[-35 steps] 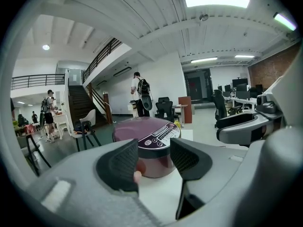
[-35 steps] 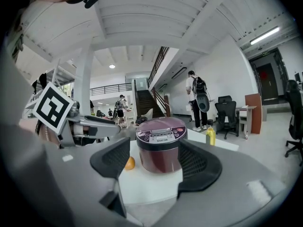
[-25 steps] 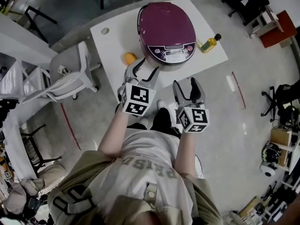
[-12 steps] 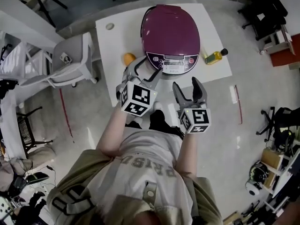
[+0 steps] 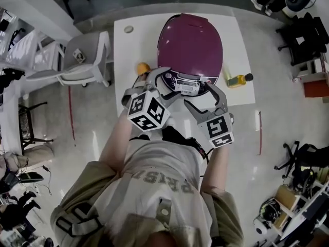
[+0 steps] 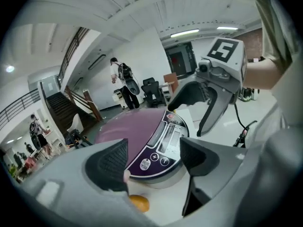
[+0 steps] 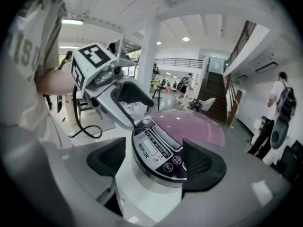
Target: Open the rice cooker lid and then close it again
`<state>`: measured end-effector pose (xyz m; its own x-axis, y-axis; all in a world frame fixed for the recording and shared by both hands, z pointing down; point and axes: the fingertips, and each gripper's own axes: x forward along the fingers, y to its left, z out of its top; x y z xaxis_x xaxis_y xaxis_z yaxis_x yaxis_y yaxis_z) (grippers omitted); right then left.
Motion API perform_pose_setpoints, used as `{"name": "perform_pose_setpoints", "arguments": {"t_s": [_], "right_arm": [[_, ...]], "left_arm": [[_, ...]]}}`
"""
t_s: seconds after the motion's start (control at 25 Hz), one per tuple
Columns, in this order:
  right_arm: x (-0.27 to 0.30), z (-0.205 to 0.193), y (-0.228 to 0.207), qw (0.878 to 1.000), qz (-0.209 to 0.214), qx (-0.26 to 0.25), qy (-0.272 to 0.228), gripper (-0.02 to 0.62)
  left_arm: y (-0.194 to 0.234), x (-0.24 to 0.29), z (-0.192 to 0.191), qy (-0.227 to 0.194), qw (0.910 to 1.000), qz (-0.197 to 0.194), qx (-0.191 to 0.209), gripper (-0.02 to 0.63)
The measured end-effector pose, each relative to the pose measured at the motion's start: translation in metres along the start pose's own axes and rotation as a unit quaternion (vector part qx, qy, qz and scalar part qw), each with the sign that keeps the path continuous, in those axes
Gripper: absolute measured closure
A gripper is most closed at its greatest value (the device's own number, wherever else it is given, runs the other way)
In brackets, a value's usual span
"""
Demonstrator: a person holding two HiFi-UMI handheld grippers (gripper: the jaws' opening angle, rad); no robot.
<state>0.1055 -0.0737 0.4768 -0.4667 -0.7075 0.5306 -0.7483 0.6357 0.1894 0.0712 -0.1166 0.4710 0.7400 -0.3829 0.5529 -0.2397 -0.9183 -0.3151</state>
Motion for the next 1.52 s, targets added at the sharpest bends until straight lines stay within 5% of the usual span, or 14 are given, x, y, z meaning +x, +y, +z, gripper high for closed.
{"name": "perform_pose_setpoints", "arguments": {"t_s": [0.48,1.04,1.52], "right_arm": [[0.018,-0.026,0.015,0.976,0.126,-0.142,0.103,0.19],[0.026,-0.036,0.017,0.957,0.151,-0.205,0.139,0.175],[0.028,-0.044,0.019,0.943,0.167,-0.232,0.168,0.172]], "left_arm": [[-0.033,0.021,-0.007,0.093,0.988,-0.081,0.093,0.176],[-0.044,0.041,-0.031,0.196,0.9628,-0.063,0.175,0.169],[-0.049,0.043,-0.036,0.222,0.9533,-0.07,0.193,0.132]]}}
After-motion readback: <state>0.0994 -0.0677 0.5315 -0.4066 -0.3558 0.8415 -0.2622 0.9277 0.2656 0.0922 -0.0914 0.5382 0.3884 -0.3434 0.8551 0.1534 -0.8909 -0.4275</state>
